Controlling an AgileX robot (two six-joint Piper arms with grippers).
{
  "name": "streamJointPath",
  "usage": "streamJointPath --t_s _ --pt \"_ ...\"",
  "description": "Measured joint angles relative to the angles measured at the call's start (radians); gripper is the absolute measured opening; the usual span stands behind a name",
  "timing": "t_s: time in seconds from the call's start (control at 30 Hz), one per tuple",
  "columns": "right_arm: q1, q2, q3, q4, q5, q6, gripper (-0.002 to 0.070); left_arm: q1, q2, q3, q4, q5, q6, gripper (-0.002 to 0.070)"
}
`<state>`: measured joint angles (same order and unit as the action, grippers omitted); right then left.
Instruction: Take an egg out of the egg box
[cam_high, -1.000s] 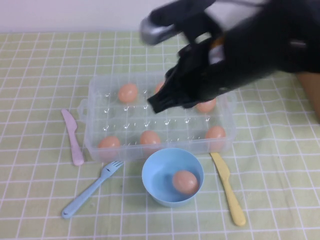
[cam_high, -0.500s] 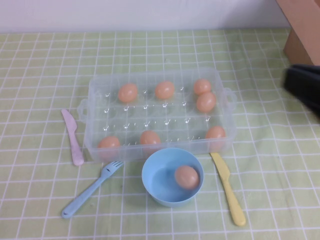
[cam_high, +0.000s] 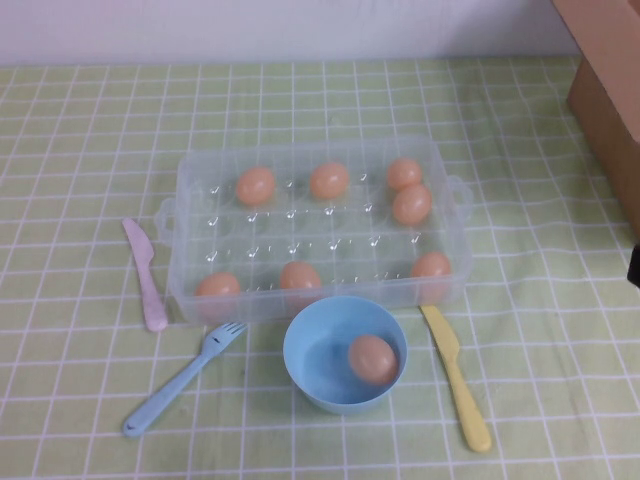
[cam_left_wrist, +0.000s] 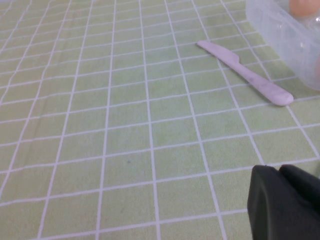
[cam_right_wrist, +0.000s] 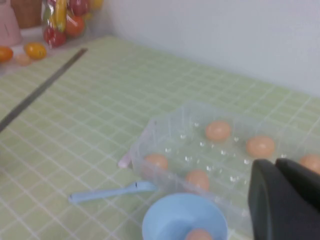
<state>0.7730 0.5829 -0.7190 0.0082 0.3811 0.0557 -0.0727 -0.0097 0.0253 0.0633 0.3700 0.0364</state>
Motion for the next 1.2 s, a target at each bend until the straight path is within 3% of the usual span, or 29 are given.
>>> streamJointPath --t_s 0.5,0.63,0.77,0.87,1.0,1.2 --pt "0.000 0.000 0.027 -0.015 0.290 0.000 -0.0017 0.000 0.000 0.000 0.000 0.000 0.000 -0.0004" --pt "0.000 -0.023 0.122 -0.036 0.256 0.000 -0.0017 0.000 0.000 0.000 0.000 0.000 0.000 -0.0004" --pt "-0.013 -0.083 0.277 -0.035 0.081 0.001 -0.0017 0.000 0.000 0.000 0.000 0.000 0.000 -0.0004" --pt "-0.106 -0.146 0.420 -0.001 -0.120 0.001 -0.0017 0.000 0.000 0.000 0.000 0.000 0.000 -0.0004" --pt "-0.322 -0.240 0.623 0.003 -0.381 0.001 -0.0017 0.000 0.000 0.000 0.000 0.000 0.000 -0.0004" --pt "-0.581 -0.432 0.743 0.001 -0.422 0.001 -0.0017 0.000 0.000 0.000 0.000 0.000 0.000 -0.0004"
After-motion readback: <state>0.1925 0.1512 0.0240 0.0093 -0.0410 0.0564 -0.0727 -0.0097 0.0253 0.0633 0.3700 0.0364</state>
